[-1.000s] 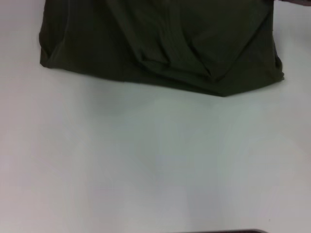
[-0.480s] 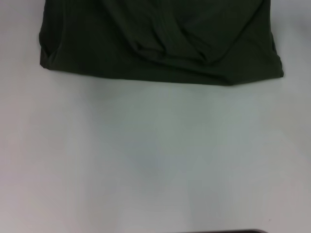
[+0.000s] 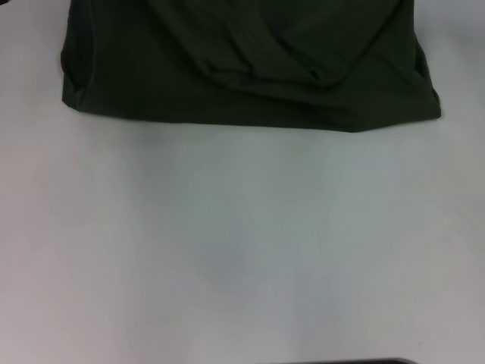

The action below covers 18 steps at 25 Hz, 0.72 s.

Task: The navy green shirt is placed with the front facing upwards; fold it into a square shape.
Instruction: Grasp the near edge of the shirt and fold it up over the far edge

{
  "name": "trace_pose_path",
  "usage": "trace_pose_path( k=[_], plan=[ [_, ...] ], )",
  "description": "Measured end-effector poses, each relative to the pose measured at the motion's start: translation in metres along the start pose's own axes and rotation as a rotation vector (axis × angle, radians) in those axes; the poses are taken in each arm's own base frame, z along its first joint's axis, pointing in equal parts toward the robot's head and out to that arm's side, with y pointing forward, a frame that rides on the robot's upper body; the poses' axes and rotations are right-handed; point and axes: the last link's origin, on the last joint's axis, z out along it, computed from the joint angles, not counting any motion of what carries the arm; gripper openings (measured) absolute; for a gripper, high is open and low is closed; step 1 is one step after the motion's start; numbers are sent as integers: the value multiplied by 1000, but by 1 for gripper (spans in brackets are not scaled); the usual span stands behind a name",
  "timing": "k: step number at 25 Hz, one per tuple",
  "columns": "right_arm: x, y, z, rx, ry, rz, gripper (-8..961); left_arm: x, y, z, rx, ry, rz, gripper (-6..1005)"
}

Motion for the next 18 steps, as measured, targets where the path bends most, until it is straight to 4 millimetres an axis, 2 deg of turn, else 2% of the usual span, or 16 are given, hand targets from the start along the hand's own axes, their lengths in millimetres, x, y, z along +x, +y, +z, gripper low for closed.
trace_pose_path(
  k=[18],
  plan=[
    [16, 4, 14, 40, -3, -11, 2, -21, -4, 12, 55, 13, 4, 21]
  ],
)
